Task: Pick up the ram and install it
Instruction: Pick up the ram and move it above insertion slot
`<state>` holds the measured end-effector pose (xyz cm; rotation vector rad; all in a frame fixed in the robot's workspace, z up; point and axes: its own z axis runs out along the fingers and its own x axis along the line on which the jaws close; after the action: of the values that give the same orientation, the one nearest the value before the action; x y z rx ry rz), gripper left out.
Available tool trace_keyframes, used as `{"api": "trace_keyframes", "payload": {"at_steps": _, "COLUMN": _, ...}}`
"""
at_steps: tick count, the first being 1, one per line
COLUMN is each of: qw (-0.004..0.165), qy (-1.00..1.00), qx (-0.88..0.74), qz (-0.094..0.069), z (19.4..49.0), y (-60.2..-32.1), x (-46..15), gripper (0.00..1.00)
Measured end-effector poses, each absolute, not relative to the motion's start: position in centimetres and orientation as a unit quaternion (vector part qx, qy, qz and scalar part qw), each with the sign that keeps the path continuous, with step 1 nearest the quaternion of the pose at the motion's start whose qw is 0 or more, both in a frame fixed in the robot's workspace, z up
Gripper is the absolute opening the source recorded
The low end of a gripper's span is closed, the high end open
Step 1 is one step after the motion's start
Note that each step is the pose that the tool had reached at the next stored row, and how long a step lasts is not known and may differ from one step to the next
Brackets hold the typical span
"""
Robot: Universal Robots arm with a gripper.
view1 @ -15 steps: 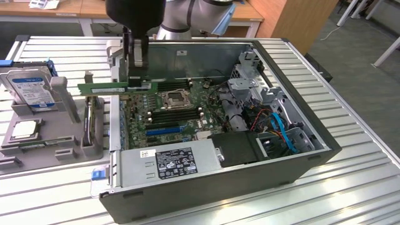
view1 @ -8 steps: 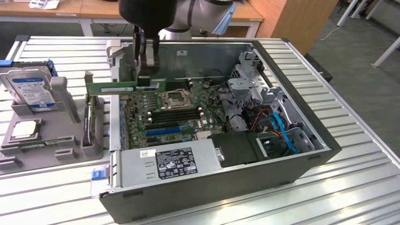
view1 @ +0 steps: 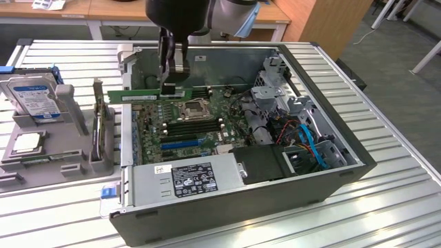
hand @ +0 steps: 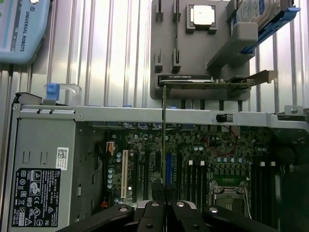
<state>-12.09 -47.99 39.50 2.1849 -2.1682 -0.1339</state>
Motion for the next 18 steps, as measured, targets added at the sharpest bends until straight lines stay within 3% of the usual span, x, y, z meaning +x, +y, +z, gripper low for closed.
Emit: {"api": "trace_keyframes", "payload": {"at_steps": 18, "qw": 0.03, "qy": -0.702, "qx": 0.71, "qz": -0.043, "z": 39.5, "y": -48.0, "x": -10.0, "gripper": 0.12}}
